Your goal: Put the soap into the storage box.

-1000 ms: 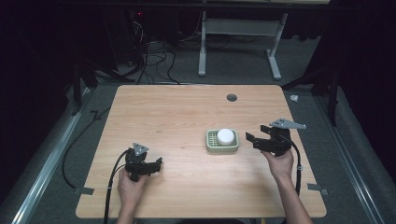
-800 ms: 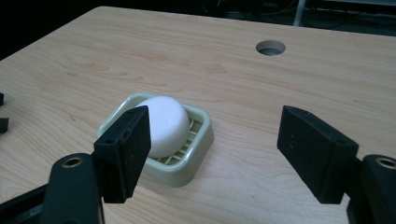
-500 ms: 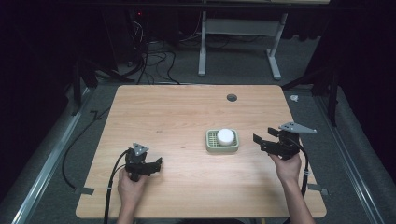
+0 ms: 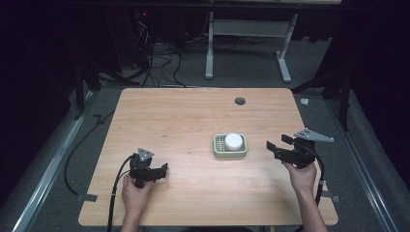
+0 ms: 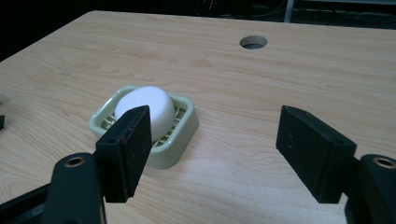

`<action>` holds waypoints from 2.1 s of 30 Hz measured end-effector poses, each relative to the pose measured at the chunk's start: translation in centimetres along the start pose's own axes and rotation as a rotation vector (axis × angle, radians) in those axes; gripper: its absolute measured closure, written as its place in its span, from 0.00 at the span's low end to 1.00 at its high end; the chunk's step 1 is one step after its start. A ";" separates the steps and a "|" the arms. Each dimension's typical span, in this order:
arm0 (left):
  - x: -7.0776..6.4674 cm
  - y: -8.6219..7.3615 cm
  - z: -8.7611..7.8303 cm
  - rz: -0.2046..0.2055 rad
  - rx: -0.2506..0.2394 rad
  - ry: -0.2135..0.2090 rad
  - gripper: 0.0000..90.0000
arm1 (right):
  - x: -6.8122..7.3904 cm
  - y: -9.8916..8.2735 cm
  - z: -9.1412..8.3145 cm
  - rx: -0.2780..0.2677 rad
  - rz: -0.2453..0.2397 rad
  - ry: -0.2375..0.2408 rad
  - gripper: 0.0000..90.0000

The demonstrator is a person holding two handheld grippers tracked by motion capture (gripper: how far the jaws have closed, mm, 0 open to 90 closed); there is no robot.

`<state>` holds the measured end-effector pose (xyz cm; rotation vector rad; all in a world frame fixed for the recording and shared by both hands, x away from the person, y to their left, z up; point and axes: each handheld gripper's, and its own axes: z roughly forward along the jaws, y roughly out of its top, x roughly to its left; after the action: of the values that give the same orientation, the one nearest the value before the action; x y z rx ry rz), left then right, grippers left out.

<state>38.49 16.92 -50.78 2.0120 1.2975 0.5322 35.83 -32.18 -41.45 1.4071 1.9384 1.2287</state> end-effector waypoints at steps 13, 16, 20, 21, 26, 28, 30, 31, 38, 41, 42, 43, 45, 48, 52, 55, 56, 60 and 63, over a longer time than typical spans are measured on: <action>0.0 0.0 0.0 0.000 0.002 -0.002 0.16 | -0.6 -1.1 -0.7 -0.008 0.022 -0.008 0.31; 0.0 0.0 0.0 0.000 0.000 -0.001 0.16 | -0.7 -1.6 -0.8 -0.006 0.028 -0.009 0.31; 0.0 0.0 0.0 0.000 0.002 -0.002 0.16 | -0.7 -1.9 -0.9 -0.005 0.037 -0.009 0.31; 0.0 0.0 0.0 0.000 0.000 -0.001 0.16 | -0.8 -2.0 -0.9 -0.005 0.038 -0.008 0.31; 0.0 0.0 0.0 0.000 0.000 -0.001 0.16 | -0.8 -2.4 -0.9 0.000 0.040 -0.006 0.31; 0.0 0.0 0.0 0.000 0.000 -0.001 0.16 | -0.8 -2.5 -0.8 0.001 0.044 -0.006 0.31; 0.0 0.0 0.0 0.000 0.000 -0.001 0.16 | -0.8 -2.7 -0.8 0.002 0.044 -0.006 0.31; 0.0 0.0 0.0 0.000 -0.002 -0.001 0.16 | -0.8 -2.7 -0.8 0.005 0.050 -0.005 0.31; 0.0 0.0 0.0 0.000 0.000 -0.001 0.16 | -0.8 -3.4 -0.6 0.012 0.054 0.001 0.31; 0.0 0.0 0.0 0.000 0.000 -0.001 0.16 | -0.7 -3.6 -0.5 0.018 0.062 0.001 0.31; 0.0 0.0 0.0 0.000 0.000 -0.001 0.16 | -0.7 -3.6 -0.5 0.018 0.062 0.001 0.31; 0.0 0.0 0.0 0.000 -0.002 -0.001 0.16 | -0.7 -3.8 -0.4 0.022 0.062 0.001 0.31; 0.0 0.0 0.0 0.000 -0.002 -0.001 0.16 | -0.7 -3.9 -0.3 0.023 0.064 0.002 0.31; 0.0 0.0 0.0 0.000 -0.002 -0.001 0.16 | -0.7 -4.0 -0.2 0.026 0.066 0.003 0.31; 0.0 0.0 0.0 0.000 -0.001 -0.001 0.16 | -0.7 -4.1 -0.1 0.031 0.066 0.005 0.31; 0.0 0.0 0.0 0.000 -0.001 -0.001 0.16 | -0.6 -4.3 0.0 0.035 0.065 0.006 0.31; 0.0 0.0 0.0 0.000 -0.001 -0.001 0.16 | -0.6 -4.3 0.0 0.035 0.065 0.006 0.31; 0.0 0.0 0.0 0.000 0.000 -0.001 0.16 | -0.5 -4.5 0.3 0.048 0.064 0.005 0.31; 0.0 0.0 0.0 0.000 0.000 -0.001 0.16 | -0.4 -4.8 0.7 0.062 0.061 0.006 0.31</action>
<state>38.49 16.93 -50.79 2.0122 1.2968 0.5308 34.00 -32.63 -45.96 1.5050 1.9665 1.2107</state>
